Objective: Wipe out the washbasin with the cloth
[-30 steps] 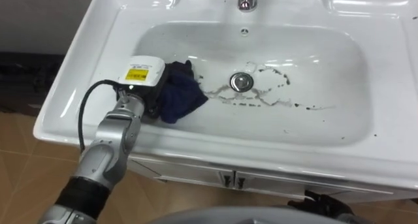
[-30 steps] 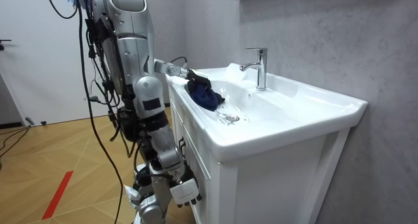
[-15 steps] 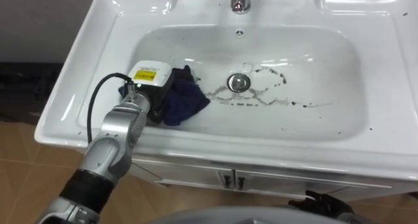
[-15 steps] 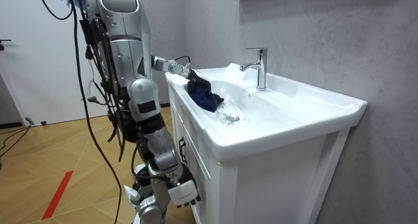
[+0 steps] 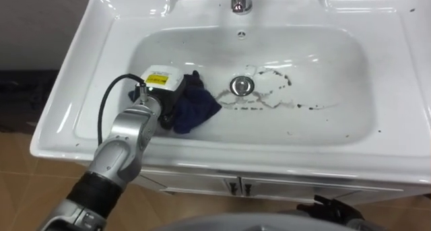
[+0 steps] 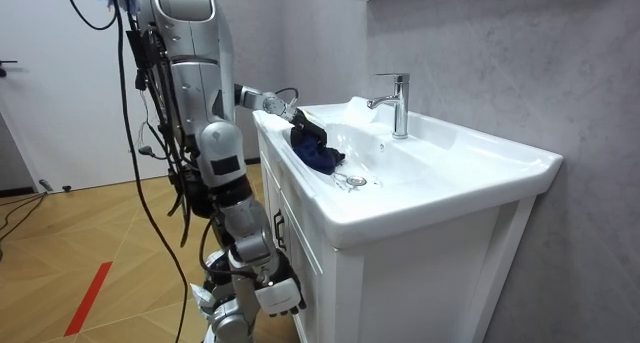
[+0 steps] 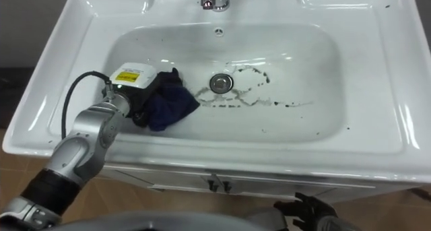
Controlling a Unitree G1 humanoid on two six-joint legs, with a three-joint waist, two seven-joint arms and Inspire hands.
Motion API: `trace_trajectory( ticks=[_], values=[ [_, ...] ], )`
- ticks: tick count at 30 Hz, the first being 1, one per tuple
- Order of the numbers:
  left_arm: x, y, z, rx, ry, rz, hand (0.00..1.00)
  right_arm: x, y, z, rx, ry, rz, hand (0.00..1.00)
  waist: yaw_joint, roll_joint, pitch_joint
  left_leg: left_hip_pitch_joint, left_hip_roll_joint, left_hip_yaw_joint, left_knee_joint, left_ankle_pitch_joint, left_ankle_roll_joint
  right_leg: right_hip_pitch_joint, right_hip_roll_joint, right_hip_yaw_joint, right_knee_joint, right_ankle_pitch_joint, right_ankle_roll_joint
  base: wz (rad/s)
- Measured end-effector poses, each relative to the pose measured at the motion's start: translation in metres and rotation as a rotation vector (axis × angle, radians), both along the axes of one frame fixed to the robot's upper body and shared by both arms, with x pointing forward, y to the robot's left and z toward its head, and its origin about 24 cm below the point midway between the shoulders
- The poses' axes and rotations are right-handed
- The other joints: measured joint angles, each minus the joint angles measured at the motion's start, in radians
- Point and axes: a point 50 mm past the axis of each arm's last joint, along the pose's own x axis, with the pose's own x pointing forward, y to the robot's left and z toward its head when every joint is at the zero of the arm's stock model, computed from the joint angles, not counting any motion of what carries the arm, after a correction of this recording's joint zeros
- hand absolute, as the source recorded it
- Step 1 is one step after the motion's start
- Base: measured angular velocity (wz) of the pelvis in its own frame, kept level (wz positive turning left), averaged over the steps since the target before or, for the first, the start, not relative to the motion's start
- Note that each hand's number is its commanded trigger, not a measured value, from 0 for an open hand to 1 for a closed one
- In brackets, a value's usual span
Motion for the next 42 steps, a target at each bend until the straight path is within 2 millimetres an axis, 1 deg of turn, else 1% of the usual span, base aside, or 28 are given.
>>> trace_trajectory(
  ticks=[4, 5, 9, 10, 12, 14, 16, 17, 19, 21, 22, 23, 24, 25, 26, 28, 30, 31, 33, 34, 35, 36, 37, 39, 40, 42],
  values=[
    [0.0, -0.003, 0.0, 0.002, 0.007, -0.007, 1.0, 0.002, 0.0, 0.0, 0.011, -0.001, 0.003, 0.0, -0.009, 0.0, 0.0001, -0.001, 0.0, 0.003, -0.001, 0.0, 0.0, -0.002, 0.0, 0.0, -0.001, 0.0, 0.0, -0.03],
    [0.0, -0.004, -0.001, -0.009, 0.013, -0.005, 1.0, 0.002, 0.001, 0.0, 0.014, -0.003, 0.003, 0.0, -0.017, 0.0, 0.0, 0.001, 0.0, 0.003, -0.003, 0.0, 0.0, -0.001, -0.001, 0.002, -0.001, 0.0, 0.0, 0.0],
    [0.0, -0.011, -0.003, -0.062, 0.034, -0.006, 1.0, 0.004, 0.0, 0.001, 0.018, -0.011, 0.009, 0.0, -0.02, 0.001, -0.001, -0.002, 0.0, 0.006, -0.004, 0.0, 0.0, -0.007, -0.001, 0.008, 0.0, 0.0, 0.0, -0.04],
    [0.002, -0.015, -0.004, -0.082, 0.039, -0.004, 1.0, 0.005, 0.0, 0.001, 0.018, -0.015, 0.01, 0.0, -0.02, 0.003, -0.0023, -0.006, 0.0, 0.007, -0.004, 0.0, 0.0, -0.012, -0.001, 0.008, 0.002, 0.0, 0.0, 0.0],
    [0.006, -0.021, -0.005, -0.088, 0.035, -0.012, 1.0, 0.007, 0.001, 0.001, 0.02, -0.021, 0.01, 0.0, -0.024, 0.003, -0.0024, -0.01, 0.001, 0.011, -0.004, 0.0, 0.0, -0.015, -0.002, -0.002, 0.004, 0.0, 0.0, 0.0],
    [0.007, -0.023, -0.005, -0.088, 0.029, -0.02, 1.0, 0.007, 0.001, 0.001, 0.021, -0.023, 0.007, 0.0, -0.025, 0.004, -0.0025, -0.011, 0.002, 0.013, -0.004, 0.0, 0.0, -0.018, -0.002, -0.002, 0.005, 0.0, 0.0, 0.0],
    [0.009, -0.024, -0.007, -0.101, 0.04, -0.014, 1.0, 0.008, 0.001, 0.001, 0.023, -0.018, 0.005, 0.0, -0.029, 0.003, -0.0025, -0.012, 0.002, 0.017, -0.004, 0.001, 0.001, -0.022, -0.003, 0.002, 0.007, 0.0, 0.0, -0.02],
    [0.013, -0.023, -0.007, -0.11, 0.042, -0.007, 1.0, 0.011, 0.001, 0.002, 0.027, -0.015, 0.006, 0.0, -0.034, 0.005, -0.0025, -0.013, 0.003, 0.019, -0.004, 0.002, 0.002, -0.028, -0.002, 0.013, 0.015, 0.0, 0.0, -0.09],
    [0.018, -0.022, -0.008, -0.121, 0.04, 0.002, 1.0, 0.017, 0.001, 0.003, 0.038, -0.028, 0.006, 0.0, -0.047, 0.01, -0.0049, -0.029, 0.004, 0.028, -0.002, 0.004, 0.005, -0.046, -0.002, 0.023, 0.019, 0.0, 0.0, -0.12],
    [0.026, -0.026, -0.006, -0.123, 0.015, -0.007, 1.0, 0.024, -0.004, 0.006, 0.044, -0.049, -0.014, 0.0, -0.06, 0.028, -0.0053, -0.056, 0.003, 0.039, -0.002, 0.01, 0.012, -0.087, -0.005, 0.037, 0.038, 0.003, 0.002, -0.13],
    [0.028, -0.027, -0.005, -0.123, 0.008, -0.011, 1.0, 0.025, -0.005, 0.006, 0.044, -0.052, -0.014, 0.0, -0.064, 0.033, -0.0051, -0.063, 0.003, 0.041, -0.003, 0.011, 0.013, -0.094, -0.005, 0.041, 0.042, 0.003, 0.003, -0.15],
    [0.031, -0.028, -0.004, -0.124, -0.004, -0.02, 1.0, 0.028, -0.007, 0.008, 0.045, -0.059, -0.015, 0.0, -0.074, 0.044, -0.0029, -0.072, 0.003, 0.049, -0.003, 0.013, 0.016, -0.113, -0.005, 0.05, 0.052, 0.004, 0.004, -0.14],
    [0.033, -0.029, -0.004, -0.13, -0.006, -0.023, 1.0, 0.028, -0.008, 0.008, 0.045, -0.061, -0.015, 0.0, -0.078, 0.049, -0.0041, -0.08, 0.003, 0.056, -0.002, 0.014, 0.018, -0.125, -0.006, 0.054, 0.057, 0.004, 0.004, -0.26],
    [0.039, -0.031, -0.002, -0.151, -0.008, -0.021, 1.0, 0.031, -0.01, 0.01, 0.043, -0.068, -0.012, 0.0, -0.079, 0.057, -0.0001, -0.09, 0.004, 0.071, -0.003, 0.019, 0.02, -0.149, -0.009, 0.068, 0.073, 0.004, 0.005, -0.32],
    [0.044, -0.032, 0.0, -0.159, -0.014, -0.021, 1.0, 0.033, -0.011, 0.011, 0.044, -0.075, -0.012, 0.0, -0.083, 0.063, 0.0012, -0.103, 0.004, 0.081, -0.004, 0.022, 0.022, -0.173, -0.01, 0.079, 0.086, 0.003, 0.006, -0.32],
    [0.053, -0.034, 0.003, -0.174, -0.025, -0.014, 1.0, 0.035, -0.011, 0.011, 0.047, -0.079, -0.027, 0.0, -0.106, 0.069, 0.003, -0.122, 0.003, 0.087, -0.003, 0.027, 0.025, -0.198, -0.012, 0.084, 0.095, 0.005, 0.008, -0.12],
    [0.059, -0.035, 0.004, -0.19, -0.041, -0.009, 1.0, 0.033, -0.014, 0.011, 0.048, -0.08, -0.07, 0.0, -0.133, 0.076, 0.007, -0.135, 0.003, 0.098, -0.002, 0.028, 0.028, -0.215, -0.013, 0.093, 0.107, 0.004, 0.008, -0.1],
    [0.061, -0.037, 0.005, -0.199, -0.047, -0.009, 1.0, 0.032, -0.015, 0.011, 0.046, -0.077, -0.076, 0.0, -0.138, 0.078, 0.0082, -0.138, 0.003, 0.103, -0.001, 0.029, 0.029, -0.218, -0.013, 0.099, 0.109, 0.005, 0.009, -0.16],
    [0.068, -0.04, 0.009, -0.196, -0.071, -0.01, 1.0, 0.032, -0.021, 0.013, 0.038, -0.08, -0.095, 0.0, -0.165, 0.085, 0.0125, -0.151, 0.002, 0.122, -0.005, 0.032, 0.034, -0.263, -0.019, 0.112, 0.133, 0.0, 0.013, -0.23],
    [0.07, -0.041, 0.011, -0.195, -0.077, -0.01, 1.0, 0.033, -0.023, 0.014, 0.033, -0.082, -0.096, 0.0, -0.166, 0.085, 0.0145, -0.151, 0.001, 0.131, -0.006, 0.033, 0.034, -0.272, -0.02, 0.12, 0.142, -0.002, 0.014, -0.38],
    [0.073, -0.042, 0.013, -0.196, -0.086, -0.01, 1.0, 0.033, -0.027, 0.016, 0.023, -0.081, -0.1, 0.0, -0.17, 0.086, 0.0147, -0.156, 0.001, 0.148, -0.006, 0.033, 0.035, -0.29, -0.02, 0.135, 0.157, -0.006, 0.016, -0.33],
    [0.075, -0.042, 0.015, -0.198, -0.093, -0.008, 1.0, 0.03, -0.032, 0.017, 0.011, -0.071, -0.106, 0.0, -0.187, 0.088, 0.0157, -0.163, 0.0, 0.154, -0.005, 0.033, 0.035, -0.3, -0.021, 0.142, 0.16, -0.007, 0.018, -0.22],
    [0.076, -0.043, 0.016, -0.198, -0.101, -0.011, 1.0, 0.029, -0.033, 0.017, 0.007, -0.067, -0.109, 0.0, -0.195, 0.089, 0.0164, -0.166, 0.0, 0.155, -0.005, 0.033, 0.036, -0.305, -0.021, 0.147, 0.162, -0.008, 0.018, -0.06],
    [0.08, -0.046, 0.021, -0.201, -0.128, -0.018, 1.0, 0.022, -0.039, 0.018, -0.003, -0.034, -0.126, 0.0, -0.222, 0.089, 0.0173, -0.179, -0.008, 0.159, -0.003, 0.035, 0.039, -0.337, -0.022, 0.158, 0.202, -0.024, 0.023, 0.0],
    [0.081, -0.047, 0.022, -0.204, -0.137, -0.02, 1.0, 0.021, -0.04, 0.018, -0.004, -0.027, -0.13, 0.0, -0.227, 0.089, 0.0178, -0.183, -0.01, 0.162, 0.0, 0.035, 0.039, -0.346, -0.025, 0.16, 0.216, -0.029, 0.023, -0.05],
    [0.084, -0.052, 0.027, -0.223, -0.165, -0.021, 1.0, 0.02, -0.041, 0.018, -0.003, -0.007, -0.128, 0.0, -0.242, 0.094, 0.0232, -0.194, -0.015, 0.186, 0.015, 0.035, 0.039, -0.375, -0.038, 0.165, 0.258, -0.043, 0.024, -0.09]
  ],
)
